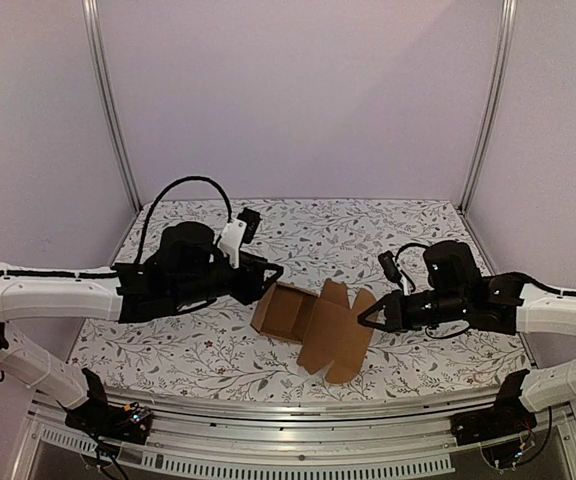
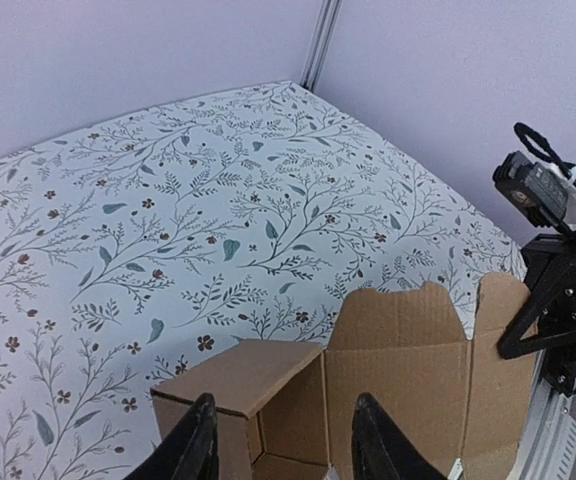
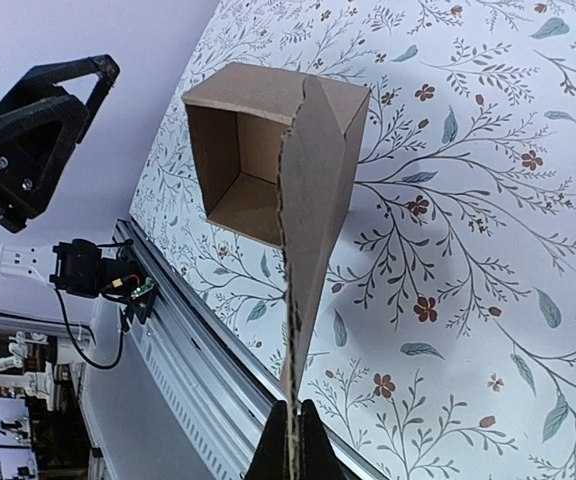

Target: Fold the paper box

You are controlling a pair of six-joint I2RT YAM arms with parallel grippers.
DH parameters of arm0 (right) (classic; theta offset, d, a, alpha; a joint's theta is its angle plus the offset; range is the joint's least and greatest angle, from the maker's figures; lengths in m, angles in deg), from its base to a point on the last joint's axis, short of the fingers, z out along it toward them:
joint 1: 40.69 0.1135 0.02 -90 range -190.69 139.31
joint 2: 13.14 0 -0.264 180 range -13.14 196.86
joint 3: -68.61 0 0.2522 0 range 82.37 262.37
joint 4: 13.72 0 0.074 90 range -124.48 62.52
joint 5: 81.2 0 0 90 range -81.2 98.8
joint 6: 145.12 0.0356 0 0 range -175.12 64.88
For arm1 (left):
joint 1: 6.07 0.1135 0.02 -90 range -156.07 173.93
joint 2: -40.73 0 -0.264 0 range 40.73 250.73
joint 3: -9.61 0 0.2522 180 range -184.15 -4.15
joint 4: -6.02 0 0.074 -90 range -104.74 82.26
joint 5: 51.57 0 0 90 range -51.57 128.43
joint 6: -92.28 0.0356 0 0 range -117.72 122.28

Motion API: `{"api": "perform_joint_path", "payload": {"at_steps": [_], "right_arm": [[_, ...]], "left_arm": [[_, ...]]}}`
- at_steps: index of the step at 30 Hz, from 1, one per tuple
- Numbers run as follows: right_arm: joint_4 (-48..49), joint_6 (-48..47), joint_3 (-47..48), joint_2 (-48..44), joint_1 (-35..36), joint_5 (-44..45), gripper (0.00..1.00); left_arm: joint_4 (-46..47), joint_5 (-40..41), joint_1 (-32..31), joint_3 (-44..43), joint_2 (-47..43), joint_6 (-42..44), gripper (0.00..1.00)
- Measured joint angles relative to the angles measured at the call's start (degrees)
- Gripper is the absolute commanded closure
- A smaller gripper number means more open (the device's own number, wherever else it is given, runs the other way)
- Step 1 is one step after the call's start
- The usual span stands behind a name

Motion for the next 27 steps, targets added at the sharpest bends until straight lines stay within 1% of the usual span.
{"api": "perform_joint_path", "payload": {"at_steps": [3, 9, 14, 16, 17, 23, 27], "right_arm": [[-10.19, -5.97, 5.42, -0.04, 0.00, 1.07, 1.00], [-27.58, -17.42, 15.87, -0.15, 0.02, 3.21, 1.00], [-39.34, -25.42, 24.94, -0.09, 0.07, 6.03, 1.00], [-44.63, -29.22, 30.08, 0.52, 0.33, 8.00, 1.00], [-45.13, -29.73, 30.75, 0.61, 0.57, 8.31, 1.00], [-53.96, -41.22, 37.38, 2.67, 4.61, 11.80, 1.00], [-59.21, -47.82, 40.92, 4.92, 5.68, 13.09, 1.00]], "left_arm": [[-1.22, 1.01, -0.02, 0.00, -2.32, 0.74, 0.54], [-2.95, 2.49, 0.00, 0.00, -4.85, 1.86, 0.54], [-4.42, 3.13, 0.00, 0.00, -5.09, 2.51, 0.54], [-4.74, 3.19, 0.00, 0.00, -5.09, 2.71, 0.54], [-4.83, 3.19, -0.02, 0.00, -5.09, 2.80, 0.54], [-4.96, 2.95, 0.00, 0.00, -5.09, 3.28, 0.54], [-5.14, 1.92, 0.00, -0.09, -4.98, 3.61, 0.55]]}}
